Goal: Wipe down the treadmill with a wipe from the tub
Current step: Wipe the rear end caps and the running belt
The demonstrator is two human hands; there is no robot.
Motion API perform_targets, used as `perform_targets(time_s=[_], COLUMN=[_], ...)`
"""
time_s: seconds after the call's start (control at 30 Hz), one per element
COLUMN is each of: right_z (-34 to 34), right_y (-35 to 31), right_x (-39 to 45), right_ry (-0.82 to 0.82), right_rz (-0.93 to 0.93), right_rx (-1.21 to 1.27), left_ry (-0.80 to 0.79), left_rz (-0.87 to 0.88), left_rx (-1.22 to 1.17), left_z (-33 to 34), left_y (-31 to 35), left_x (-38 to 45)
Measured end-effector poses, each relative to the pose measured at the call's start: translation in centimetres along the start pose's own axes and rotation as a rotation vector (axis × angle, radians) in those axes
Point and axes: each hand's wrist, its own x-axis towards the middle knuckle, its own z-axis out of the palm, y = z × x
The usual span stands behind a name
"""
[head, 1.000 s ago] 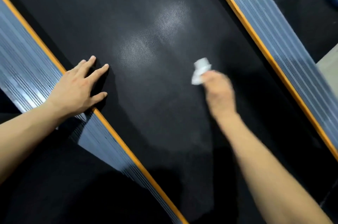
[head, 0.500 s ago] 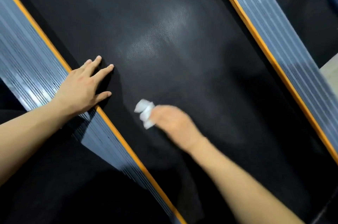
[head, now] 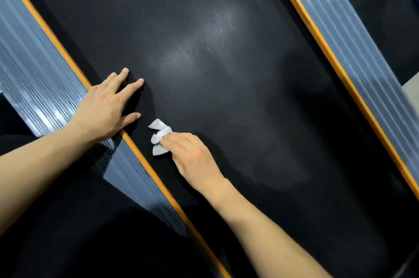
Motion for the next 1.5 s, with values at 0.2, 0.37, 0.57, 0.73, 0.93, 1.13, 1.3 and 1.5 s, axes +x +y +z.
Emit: perform_targets(time_s=[0.2,0.37,0.57,0.73,0.93,1.13,1.3,1.5], right_z=[-6.9,-6.4,-6.1,-7.2,-14.6,-20.9,-14.8,-1.6], right_y=[0.6,3.4,4.3,5.7,8.8,19.5,9.5,-4.2], right_x=[3.3,3.7,2.7,5.9,7.4,7.6,8.7,1.5], right_ry=[0.413,0.449,0.307,0.199,0.069,0.523,0.373,-0.092], right_rz=[0.102,-0.003,-0.051,0.016,-0.307,0.521,0.288,-0.233], right_rx=[-0.193,-0.388,-0.349,-0.395,-0.579,-0.576,-0.402,-0.123], left_ry=[0.002,0.002,0.014,0.023,0.041,0.041,0.039,0.049], left_rz=[-0.015,-0.017,-0.018,-0.021,-0.019,-0.028,-0.039,-0.014], left_rx=[-0.013,-0.023,-0.034,-0.039,-0.042,-0.051,-0.061,-0.032], left_z=[-0.3,-0.4,-0.3,0.1,0.2,0.1,0.2,0.3], left_y=[0.2,0.3,0.4,0.4,0.2,0.5,0.6,0.4], left_x=[-0.1,-0.2,-0.1,0.0,-0.1,-0.1,0.1,0.1])
